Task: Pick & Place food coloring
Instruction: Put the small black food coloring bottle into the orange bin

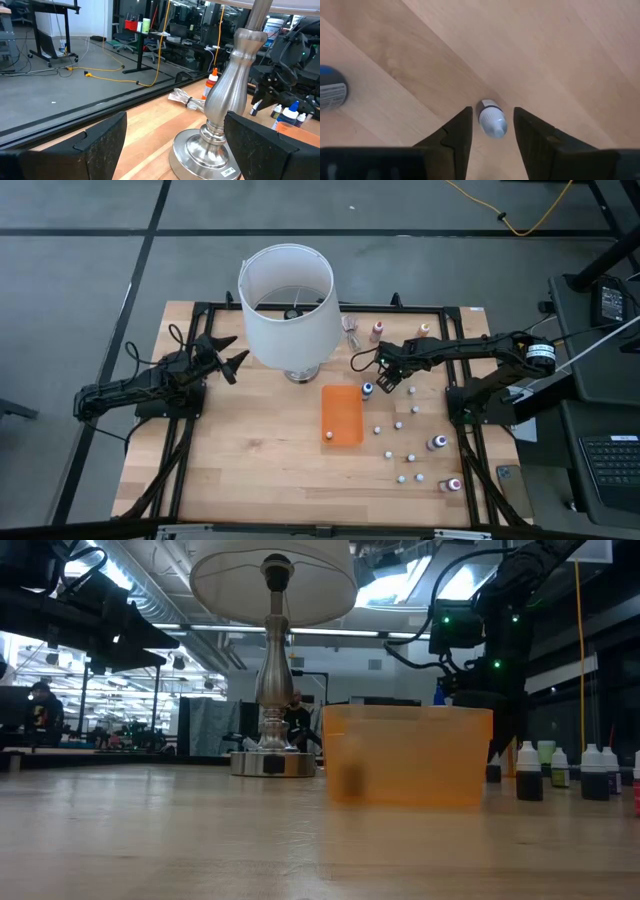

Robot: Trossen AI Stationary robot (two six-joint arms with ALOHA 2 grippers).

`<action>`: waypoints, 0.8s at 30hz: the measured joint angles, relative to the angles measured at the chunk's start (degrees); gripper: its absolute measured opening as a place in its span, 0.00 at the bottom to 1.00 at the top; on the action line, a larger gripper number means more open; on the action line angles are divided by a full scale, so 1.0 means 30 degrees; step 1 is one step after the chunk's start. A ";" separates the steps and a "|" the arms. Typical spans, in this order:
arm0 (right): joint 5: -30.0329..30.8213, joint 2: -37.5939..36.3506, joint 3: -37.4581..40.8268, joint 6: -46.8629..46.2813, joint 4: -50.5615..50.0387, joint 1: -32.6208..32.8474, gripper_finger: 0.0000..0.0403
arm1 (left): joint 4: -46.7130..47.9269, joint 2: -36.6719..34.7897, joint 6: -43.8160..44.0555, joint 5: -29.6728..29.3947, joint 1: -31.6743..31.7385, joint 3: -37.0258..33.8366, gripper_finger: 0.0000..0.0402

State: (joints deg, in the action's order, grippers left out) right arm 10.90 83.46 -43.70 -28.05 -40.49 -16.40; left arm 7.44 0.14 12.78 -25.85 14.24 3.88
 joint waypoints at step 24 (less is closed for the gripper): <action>-0.0527 -0.2317 -0.2609 0.1448 -0.5399 0.0527 0.14 | 0.0000 0.0000 0.0000 -0.0002 0.0000 0.0007 0.80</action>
State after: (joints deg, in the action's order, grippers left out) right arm 9.31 76.51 -51.53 -23.71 -56.69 -14.82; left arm 7.44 0.14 12.78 -25.85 14.24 3.90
